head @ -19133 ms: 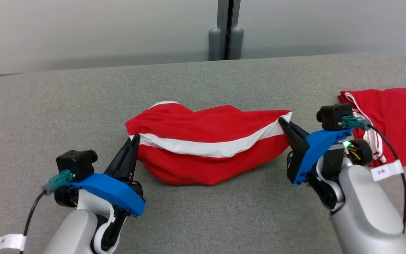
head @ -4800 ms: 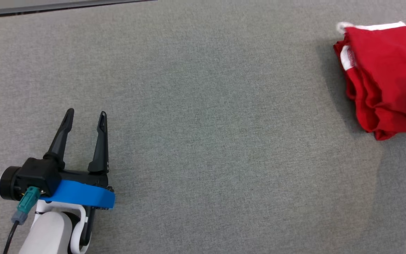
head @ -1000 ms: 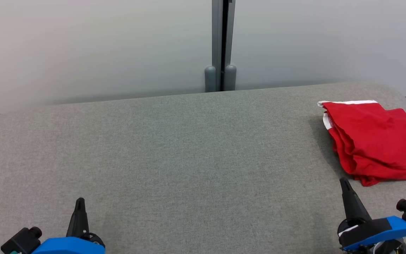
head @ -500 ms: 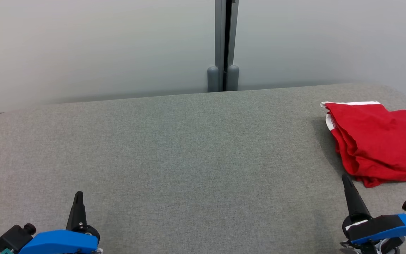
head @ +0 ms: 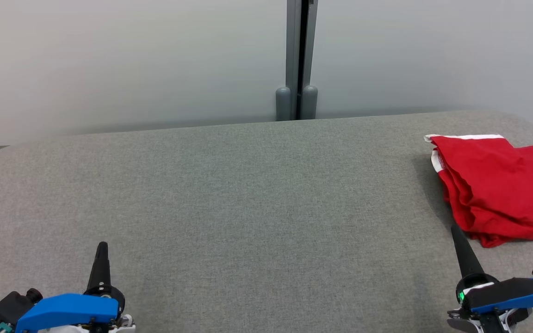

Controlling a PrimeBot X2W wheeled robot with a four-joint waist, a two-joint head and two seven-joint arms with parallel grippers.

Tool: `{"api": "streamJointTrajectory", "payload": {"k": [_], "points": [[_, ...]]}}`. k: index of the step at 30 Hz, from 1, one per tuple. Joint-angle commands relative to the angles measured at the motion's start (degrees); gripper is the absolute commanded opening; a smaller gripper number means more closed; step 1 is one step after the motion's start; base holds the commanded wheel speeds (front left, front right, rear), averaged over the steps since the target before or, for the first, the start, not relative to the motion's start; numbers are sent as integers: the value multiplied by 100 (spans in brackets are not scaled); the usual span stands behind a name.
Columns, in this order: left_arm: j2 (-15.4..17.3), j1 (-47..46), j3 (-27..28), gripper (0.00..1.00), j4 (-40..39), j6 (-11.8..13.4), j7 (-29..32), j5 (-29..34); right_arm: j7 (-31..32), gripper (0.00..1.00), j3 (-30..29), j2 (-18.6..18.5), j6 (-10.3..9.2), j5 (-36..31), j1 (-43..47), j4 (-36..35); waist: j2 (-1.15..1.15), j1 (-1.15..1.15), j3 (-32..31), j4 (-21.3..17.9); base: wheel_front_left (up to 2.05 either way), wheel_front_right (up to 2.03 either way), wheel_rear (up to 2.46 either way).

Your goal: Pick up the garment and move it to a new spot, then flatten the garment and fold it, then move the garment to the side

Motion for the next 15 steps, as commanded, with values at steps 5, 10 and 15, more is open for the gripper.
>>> {"api": "streamJointTrajectory", "payload": {"k": [5, 10, 15], "points": [[-15, -176, 100, 0, -81, -55, 106, -349, 59, 0, -35, -18, 1, 418, -155, -17, 0, 0, -1, 21, 0, 0, 0], [-40, -205, 143, 0, -96, -74, 182, -587, 95, 0, -47, -18, 2, 706, -178, 0, 0, 0, -2, 38, 0, 0, 0], [-63, -245, 188, 0, -111, -88, 249, -823, 130, 0, -58, -19, 2, 979, -199, 16, 0, 0, -3, 57, 0, 0, 0]]}}
